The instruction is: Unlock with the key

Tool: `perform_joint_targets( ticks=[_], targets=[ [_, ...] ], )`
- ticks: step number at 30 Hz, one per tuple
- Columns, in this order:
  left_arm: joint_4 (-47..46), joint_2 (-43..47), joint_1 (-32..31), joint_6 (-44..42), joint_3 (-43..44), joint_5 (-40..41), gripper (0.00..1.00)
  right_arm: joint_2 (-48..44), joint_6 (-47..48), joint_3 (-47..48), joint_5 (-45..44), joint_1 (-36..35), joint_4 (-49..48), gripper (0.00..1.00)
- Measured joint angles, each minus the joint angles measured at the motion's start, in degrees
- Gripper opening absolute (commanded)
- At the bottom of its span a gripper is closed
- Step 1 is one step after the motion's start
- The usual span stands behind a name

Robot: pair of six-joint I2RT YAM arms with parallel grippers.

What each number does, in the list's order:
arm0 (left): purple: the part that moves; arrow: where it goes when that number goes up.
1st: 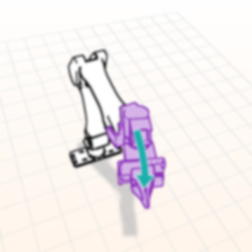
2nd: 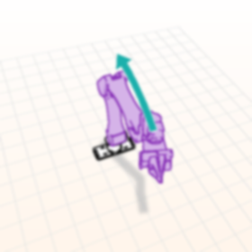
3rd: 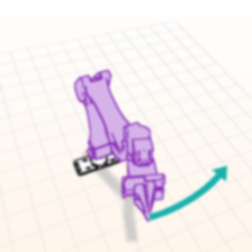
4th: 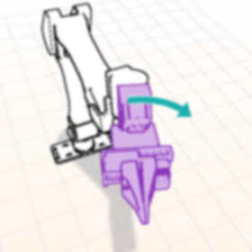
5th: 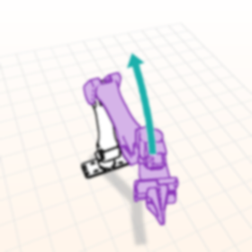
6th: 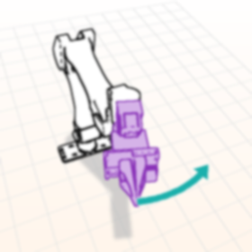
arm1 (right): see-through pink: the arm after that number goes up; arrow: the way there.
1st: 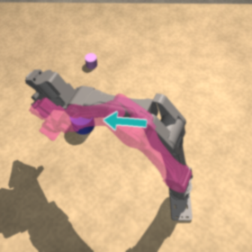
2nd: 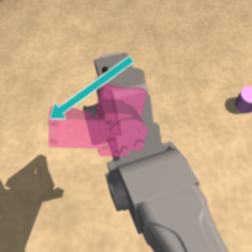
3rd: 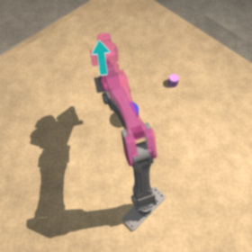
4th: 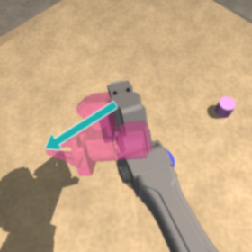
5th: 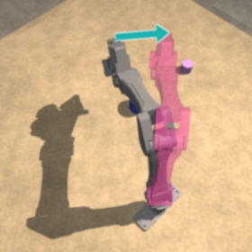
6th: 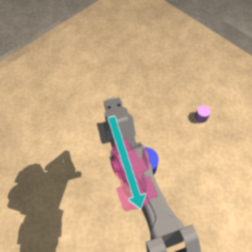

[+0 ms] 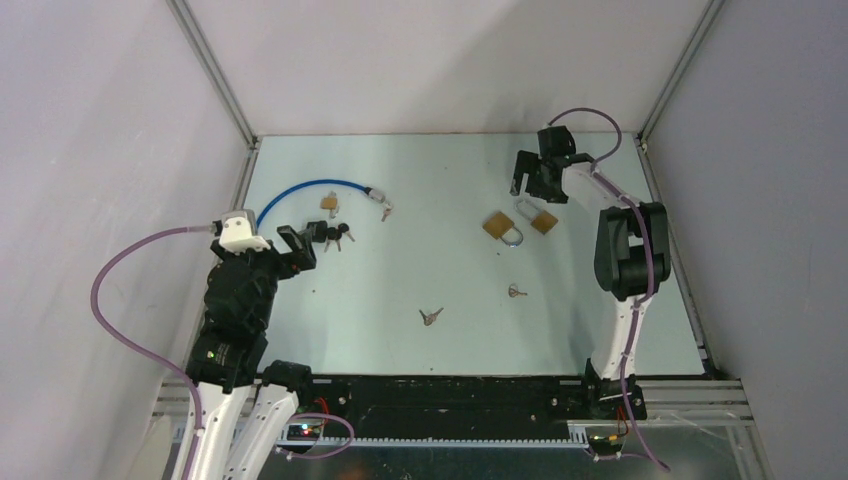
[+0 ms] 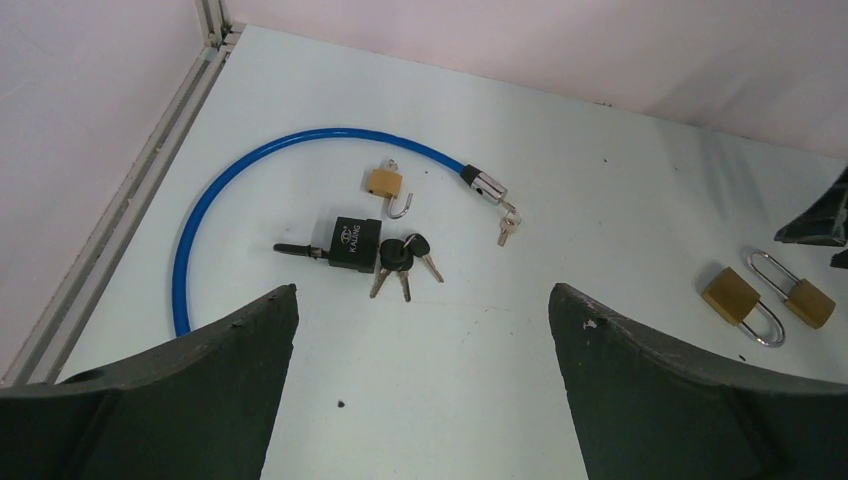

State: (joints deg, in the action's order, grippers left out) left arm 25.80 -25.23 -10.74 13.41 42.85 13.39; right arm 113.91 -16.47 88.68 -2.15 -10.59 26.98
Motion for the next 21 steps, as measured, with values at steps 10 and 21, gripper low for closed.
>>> perform_joint_targets(
  ticks=[10,21],
  targets=[
    [0.0,0.3,0.0,0.0,0.0,-0.1,0.98,10.6,1.1,8.7,-0.9,1.5,7.9,0.92],
    [0.0,1.8,0.0,-0.1,0.0,-0.1,0.98,5.5,-0.8,-0.1,-1.7,2.0,11.1,0.89]
  ],
)
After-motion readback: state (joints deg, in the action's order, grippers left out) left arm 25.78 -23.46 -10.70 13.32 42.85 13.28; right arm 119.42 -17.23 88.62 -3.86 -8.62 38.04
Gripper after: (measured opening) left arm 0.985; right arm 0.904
